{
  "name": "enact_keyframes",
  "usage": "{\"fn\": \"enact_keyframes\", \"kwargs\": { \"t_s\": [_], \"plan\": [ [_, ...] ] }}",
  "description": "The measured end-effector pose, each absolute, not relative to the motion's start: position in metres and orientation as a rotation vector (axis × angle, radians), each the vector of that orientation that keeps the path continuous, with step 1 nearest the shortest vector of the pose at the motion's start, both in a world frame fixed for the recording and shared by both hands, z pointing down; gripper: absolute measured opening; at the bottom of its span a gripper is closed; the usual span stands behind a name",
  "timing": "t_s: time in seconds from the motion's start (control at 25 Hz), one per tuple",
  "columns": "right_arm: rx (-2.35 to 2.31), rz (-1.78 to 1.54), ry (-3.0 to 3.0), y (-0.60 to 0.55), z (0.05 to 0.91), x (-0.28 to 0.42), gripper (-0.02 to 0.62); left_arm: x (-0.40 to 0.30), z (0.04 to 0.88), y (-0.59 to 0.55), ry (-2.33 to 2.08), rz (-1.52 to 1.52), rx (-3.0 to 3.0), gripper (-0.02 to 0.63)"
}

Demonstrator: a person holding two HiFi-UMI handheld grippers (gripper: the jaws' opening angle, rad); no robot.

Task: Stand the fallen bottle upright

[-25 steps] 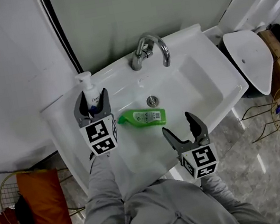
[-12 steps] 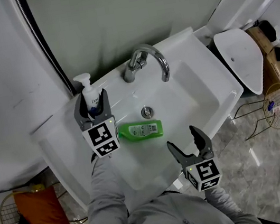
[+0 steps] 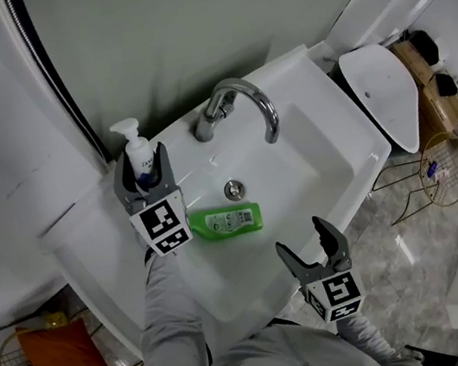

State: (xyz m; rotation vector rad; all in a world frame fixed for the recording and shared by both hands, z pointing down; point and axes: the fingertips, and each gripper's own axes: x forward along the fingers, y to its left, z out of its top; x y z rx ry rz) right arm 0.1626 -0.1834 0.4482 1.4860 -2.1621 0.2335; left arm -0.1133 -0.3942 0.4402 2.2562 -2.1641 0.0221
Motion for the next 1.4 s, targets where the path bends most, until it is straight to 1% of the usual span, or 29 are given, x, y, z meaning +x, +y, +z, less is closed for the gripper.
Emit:
{"fn": "enact_keyframes", "kwargs": {
  "t_s": [0.56,1.04,1.4],
  "plan": [
    [1.487,0.241,-2.151,-0.178,0.453,0.159,0.380,-0.116,0.461,-0.390,-2.239,0.023,2.228,0.324],
    [1.474,0.232,-2.180,-0.179,0.451,0.153,0.380,-0.112,0.457,-0.375,-2.310,-0.003,2.267,0.325],
    [1.469,0.220,-2.212,-0.177,0.447,0.150,0.380,-0.105,0.457,-0.362,-2.324,0.047,2.278,0.325]
  ]
}}
